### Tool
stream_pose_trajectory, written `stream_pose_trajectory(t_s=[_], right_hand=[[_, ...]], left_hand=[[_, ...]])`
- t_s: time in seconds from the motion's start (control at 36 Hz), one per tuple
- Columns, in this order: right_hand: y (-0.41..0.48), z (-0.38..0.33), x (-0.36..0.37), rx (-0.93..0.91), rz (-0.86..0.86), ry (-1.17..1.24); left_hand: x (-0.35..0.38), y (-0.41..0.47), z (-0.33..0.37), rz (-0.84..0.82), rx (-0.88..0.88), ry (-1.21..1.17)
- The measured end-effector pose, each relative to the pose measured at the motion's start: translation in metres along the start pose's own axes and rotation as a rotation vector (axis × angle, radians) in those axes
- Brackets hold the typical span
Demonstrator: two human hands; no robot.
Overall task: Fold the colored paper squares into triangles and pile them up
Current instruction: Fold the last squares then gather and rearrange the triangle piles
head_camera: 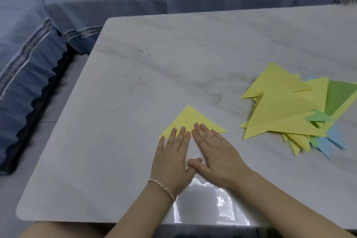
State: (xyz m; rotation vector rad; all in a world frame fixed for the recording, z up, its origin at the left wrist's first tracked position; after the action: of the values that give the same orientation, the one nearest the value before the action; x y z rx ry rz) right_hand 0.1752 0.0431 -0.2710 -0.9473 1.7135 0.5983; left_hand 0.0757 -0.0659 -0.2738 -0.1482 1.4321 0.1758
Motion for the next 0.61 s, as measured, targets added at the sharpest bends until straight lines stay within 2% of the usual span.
stream_pose_trajectory(t_s=[0.44,0.53,0.61], right_hand=[[-0.020,0.048,-0.013,0.166,0.060,-0.160],[-0.022,0.047,-0.014,0.192,0.079,-0.172],[-0.024,0.044,-0.013,0.235,0.096,-0.140]], left_hand=[[-0.019,-0.025,-0.011,-0.134,-0.183,0.048],[-0.028,-0.028,-0.012,-0.180,-0.302,0.015],[-0.033,-0.033,-0.017,-0.200,-0.346,0.022]])
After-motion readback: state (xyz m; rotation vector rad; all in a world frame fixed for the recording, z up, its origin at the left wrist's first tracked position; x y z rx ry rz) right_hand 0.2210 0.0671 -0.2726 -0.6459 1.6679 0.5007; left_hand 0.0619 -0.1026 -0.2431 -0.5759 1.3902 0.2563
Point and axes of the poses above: each hand's wrist, its own y-axis towards the middle knuckle, its own x-axis out of the palm, z = x × y, the point moved 1 cm from there along y, towards the middle knuckle, and after that the axes turned 15 degrees about x, right-handed, at the moved point
